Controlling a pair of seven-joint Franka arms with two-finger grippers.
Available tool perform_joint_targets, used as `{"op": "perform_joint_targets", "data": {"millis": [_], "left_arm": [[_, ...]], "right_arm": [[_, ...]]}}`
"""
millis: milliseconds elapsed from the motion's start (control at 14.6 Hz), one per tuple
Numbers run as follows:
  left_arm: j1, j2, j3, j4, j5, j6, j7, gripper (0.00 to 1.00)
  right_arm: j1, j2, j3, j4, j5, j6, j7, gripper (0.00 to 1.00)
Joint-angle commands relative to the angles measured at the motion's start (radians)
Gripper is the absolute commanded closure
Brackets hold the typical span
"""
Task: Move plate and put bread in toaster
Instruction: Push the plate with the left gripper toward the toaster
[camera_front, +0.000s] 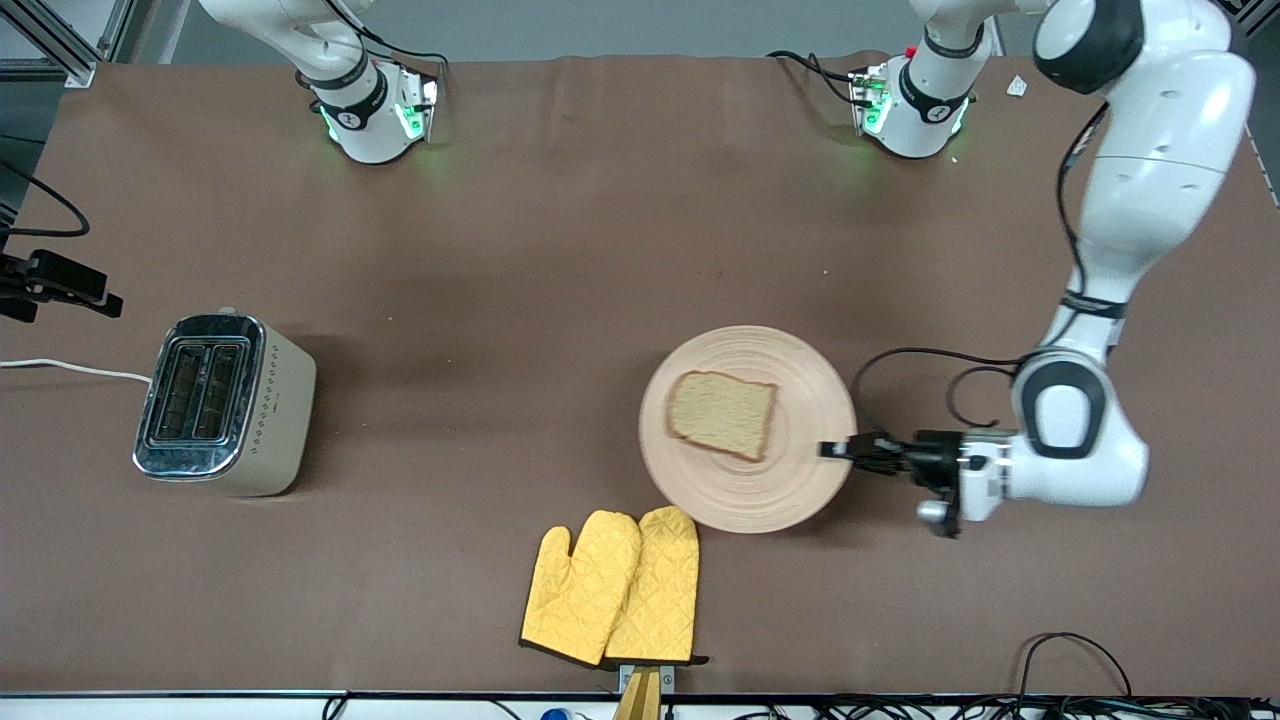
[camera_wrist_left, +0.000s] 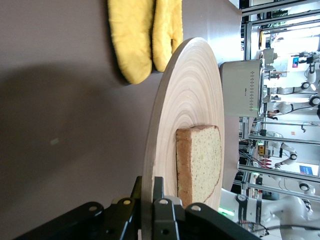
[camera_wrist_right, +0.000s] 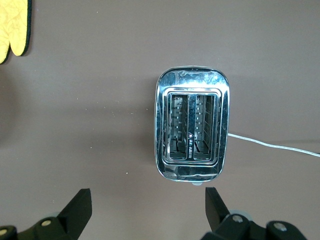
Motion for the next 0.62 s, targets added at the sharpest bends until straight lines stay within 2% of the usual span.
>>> {"op": "perform_joint_targets", "data": {"millis": [0,206,343,412,549], "left_arm": [[-0.127,0.014,0.001,0.001,-0.094,0.14,-0.013,1.0],[-0.288,0.075,0.001,0.007,-0.2,0.323,-0.008,1.0],[-0.385,0.132,0.001,0.054,-0.262,0.404,-0.002,1.0],[-0.433,0.165,0.001,0.091,-0.297,0.417,0.0,1.0],[-0.494,0.207,0.003,0.134,-0.349,0.46,0.0,1.0]], "right_arm": [[0.0,-0.009,0.006,-0.01,-0.003,-0.006,0.004,0.0],[0.049,-0.004,0.007,-0.028,-0.003,-0.003,0.014,0.0],[0.101,0.019,0.007,-0.044,-0.003,0.022,0.145,0.0],[0.141,0.043,0.007,-0.058,-0.003,0.071,0.208,0.0],[0.187,0.056,0.006,-0.152,-0.015,0.23,0.255,0.0]]}}
